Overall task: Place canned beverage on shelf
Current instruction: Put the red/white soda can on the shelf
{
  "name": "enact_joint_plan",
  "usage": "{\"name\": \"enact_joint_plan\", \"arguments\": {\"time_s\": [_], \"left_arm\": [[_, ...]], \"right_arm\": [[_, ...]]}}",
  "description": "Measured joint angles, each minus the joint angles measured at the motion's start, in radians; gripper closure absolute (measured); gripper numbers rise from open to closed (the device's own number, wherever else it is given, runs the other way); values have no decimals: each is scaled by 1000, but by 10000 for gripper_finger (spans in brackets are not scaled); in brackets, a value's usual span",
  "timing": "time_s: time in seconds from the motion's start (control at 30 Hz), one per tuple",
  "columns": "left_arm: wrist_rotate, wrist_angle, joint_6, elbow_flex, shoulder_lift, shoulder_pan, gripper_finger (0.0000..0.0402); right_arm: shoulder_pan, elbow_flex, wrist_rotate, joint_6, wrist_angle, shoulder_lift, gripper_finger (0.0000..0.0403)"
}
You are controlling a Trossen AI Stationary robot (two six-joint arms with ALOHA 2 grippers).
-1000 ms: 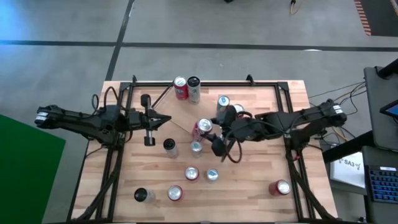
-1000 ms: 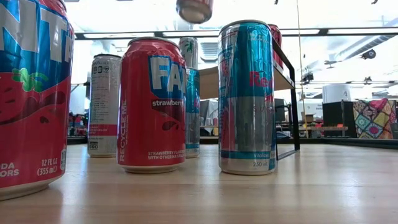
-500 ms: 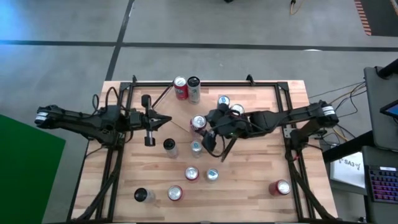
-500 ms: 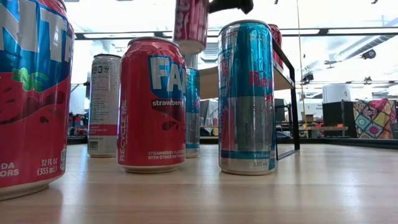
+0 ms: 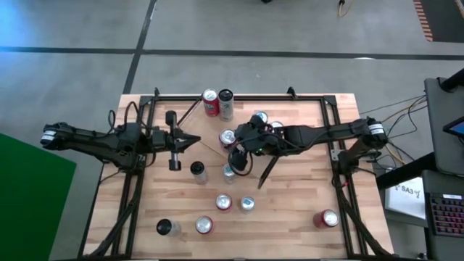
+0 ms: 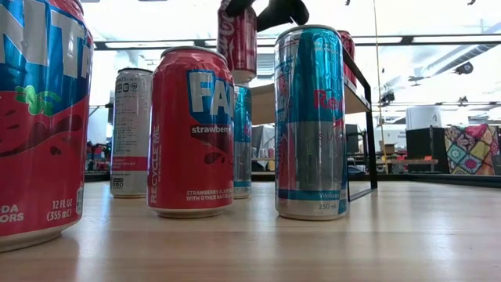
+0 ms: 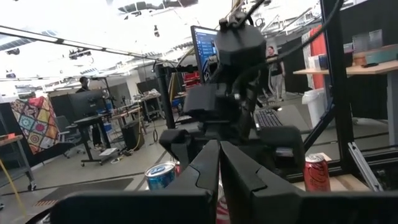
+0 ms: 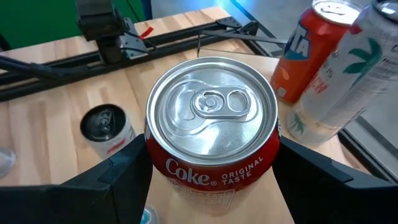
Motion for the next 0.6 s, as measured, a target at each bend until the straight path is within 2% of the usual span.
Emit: {"name": "enact_joint_plan", "arguments": {"time_s": [0.6], "left_arm": [[0,-14,-8,0,0,0,402]], "right_arm": [[-25,11,9,45,-76,20,124]]}}
